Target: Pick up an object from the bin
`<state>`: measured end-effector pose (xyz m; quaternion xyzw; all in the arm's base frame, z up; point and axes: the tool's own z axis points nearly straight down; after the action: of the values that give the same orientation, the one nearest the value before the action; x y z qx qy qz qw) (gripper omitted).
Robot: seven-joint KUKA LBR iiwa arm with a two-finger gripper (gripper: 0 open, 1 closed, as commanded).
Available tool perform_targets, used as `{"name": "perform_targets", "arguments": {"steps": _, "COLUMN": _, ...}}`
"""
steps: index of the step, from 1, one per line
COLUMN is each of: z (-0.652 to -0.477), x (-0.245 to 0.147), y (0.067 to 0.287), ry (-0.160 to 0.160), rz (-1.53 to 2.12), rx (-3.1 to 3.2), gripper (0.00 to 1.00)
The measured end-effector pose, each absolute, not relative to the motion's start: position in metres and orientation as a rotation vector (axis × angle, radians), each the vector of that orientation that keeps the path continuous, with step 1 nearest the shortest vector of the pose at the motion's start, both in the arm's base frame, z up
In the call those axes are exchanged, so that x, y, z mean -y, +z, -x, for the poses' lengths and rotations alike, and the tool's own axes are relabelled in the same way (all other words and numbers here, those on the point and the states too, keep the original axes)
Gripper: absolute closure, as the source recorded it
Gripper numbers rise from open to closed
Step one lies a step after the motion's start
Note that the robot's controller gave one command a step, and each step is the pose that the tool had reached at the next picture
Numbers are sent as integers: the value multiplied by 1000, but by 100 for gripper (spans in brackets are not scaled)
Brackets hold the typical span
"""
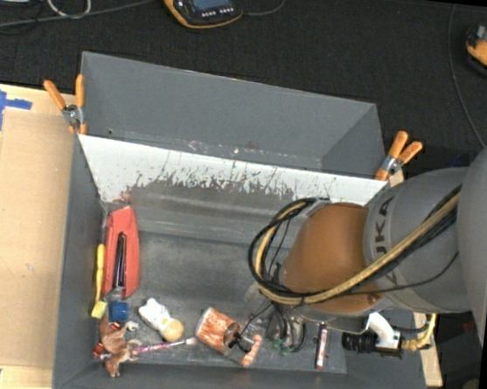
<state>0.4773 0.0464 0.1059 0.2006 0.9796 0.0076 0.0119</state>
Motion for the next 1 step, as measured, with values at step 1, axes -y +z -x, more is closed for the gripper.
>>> {"name": "perform_targets", "arguments": {"steps": 1, "z": -474, "x": -49, "y": 107, "ry": 26, "rz": -834, "rx": -3006, "gripper": 0}}
